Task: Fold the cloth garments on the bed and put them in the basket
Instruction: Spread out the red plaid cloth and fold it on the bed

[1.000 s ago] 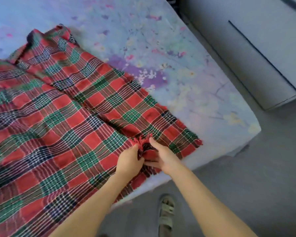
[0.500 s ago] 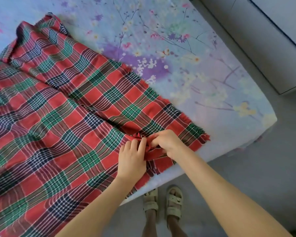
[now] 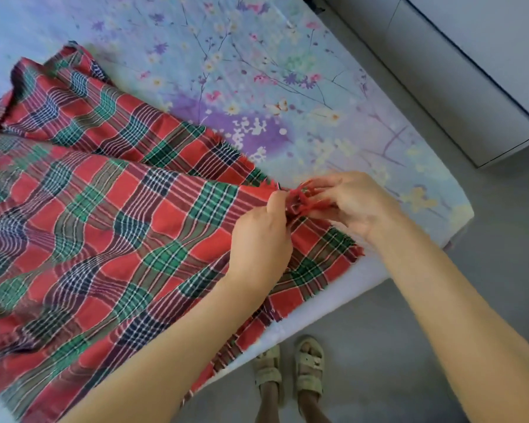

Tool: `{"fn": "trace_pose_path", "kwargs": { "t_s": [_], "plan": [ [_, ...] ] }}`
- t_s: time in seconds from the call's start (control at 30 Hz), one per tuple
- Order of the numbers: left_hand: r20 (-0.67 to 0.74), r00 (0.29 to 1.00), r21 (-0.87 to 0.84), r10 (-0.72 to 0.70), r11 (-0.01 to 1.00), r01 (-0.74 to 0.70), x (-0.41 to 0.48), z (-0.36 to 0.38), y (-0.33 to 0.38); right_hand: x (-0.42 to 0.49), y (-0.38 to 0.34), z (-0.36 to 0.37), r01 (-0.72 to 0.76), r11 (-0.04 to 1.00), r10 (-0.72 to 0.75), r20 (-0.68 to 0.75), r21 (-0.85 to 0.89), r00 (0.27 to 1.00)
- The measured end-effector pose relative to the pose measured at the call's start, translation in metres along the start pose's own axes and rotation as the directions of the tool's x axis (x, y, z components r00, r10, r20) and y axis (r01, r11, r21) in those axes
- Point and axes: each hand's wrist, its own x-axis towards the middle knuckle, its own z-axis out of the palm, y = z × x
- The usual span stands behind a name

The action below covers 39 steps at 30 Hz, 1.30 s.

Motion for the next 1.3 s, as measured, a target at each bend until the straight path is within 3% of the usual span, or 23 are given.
{"fn": "trace_pose_path", "kwargs": {
  "t_s": [0.07,0.13,0.23,0.3,0.37,0.47,0.53,0.67,0.77,0.87,1.07,1.17,1.3],
  "plan": [
    [0.191,0.971,-0.018,-0.145,0.988,0.151,0.007,0.016,0.006,0.004,0.019,-0.017,-0.041,0.998,0.042,-0.038,0.048,0.998],
    [0.295,0.878,-0.100,-0.377,0.902,0.421,0.011,0.037,-0.003,0.010,0.051,-0.031,-0.137,0.986,0.151,-0.159,0.095,0.976],
    [0.352,0.658,-0.320,-0.666,0.575,0.753,0.015,0.058,-0.014,0.023,0.109,-0.055,-0.295,0.954,0.288,-0.434,0.053,0.854],
    [0.432,0.543,-0.423,-0.720,0.370,0.827,0.014,0.061,-0.019,0.026,0.138,-0.063,-0.358,0.930,0.249,-0.586,-0.075,0.771],
    [0.446,0.517,-0.442,-0.731,0.323,0.837,0.013,0.059,-0.022,0.025,0.149,-0.062,-0.403,0.903,0.204,-0.681,-0.147,0.703],
    [0.444,0.562,-0.495,-0.698,0.331,0.803,0.013,0.048,-0.027,0.028,0.152,-0.056,-0.287,0.953,0.290,-0.578,0.099,0.763],
    [0.435,0.633,-0.492,-0.640,0.420,0.762,0.015,0.036,-0.027,0.036,0.155,-0.049,-0.284,0.946,0.323,-0.495,0.154,0.807],
    [0.416,0.804,-0.339,-0.424,0.748,0.570,0.016,0.013,-0.019,0.025,0.143,-0.036,-0.205,0.960,0.061,-0.578,-0.188,0.814],
    [0.453,0.839,-0.245,-0.302,0.863,0.443,0.011,0.002,-0.013,0.005,0.125,-0.027,-0.041,0.903,-0.210,-0.523,-0.428,0.826],
    [0.455,0.850,-0.253,-0.264,0.877,0.408,0.003,-0.005,-0.013,-0.012,0.103,-0.009,0.180,0.854,-0.383,-0.356,-0.488,0.853],
    [0.476,0.815,-0.338,-0.331,0.786,0.517,-0.010,-0.015,-0.021,-0.025,0.078,0.041,0.276,0.759,-0.474,-0.209,-0.590,0.856],
    [0.477,0.794,-0.368,-0.376,0.735,0.569,-0.013,-0.021,-0.022,-0.021,0.075,0.052,0.255,0.761,-0.435,-0.177,-0.596,0.883],
    [0.524,0.774,-0.329,-0.356,0.754,0.569,-0.008,-0.026,-0.024,-0.019,0.074,0.061,0.274,0.751,-0.360,-0.025,-0.600,0.932]
  ]
}}
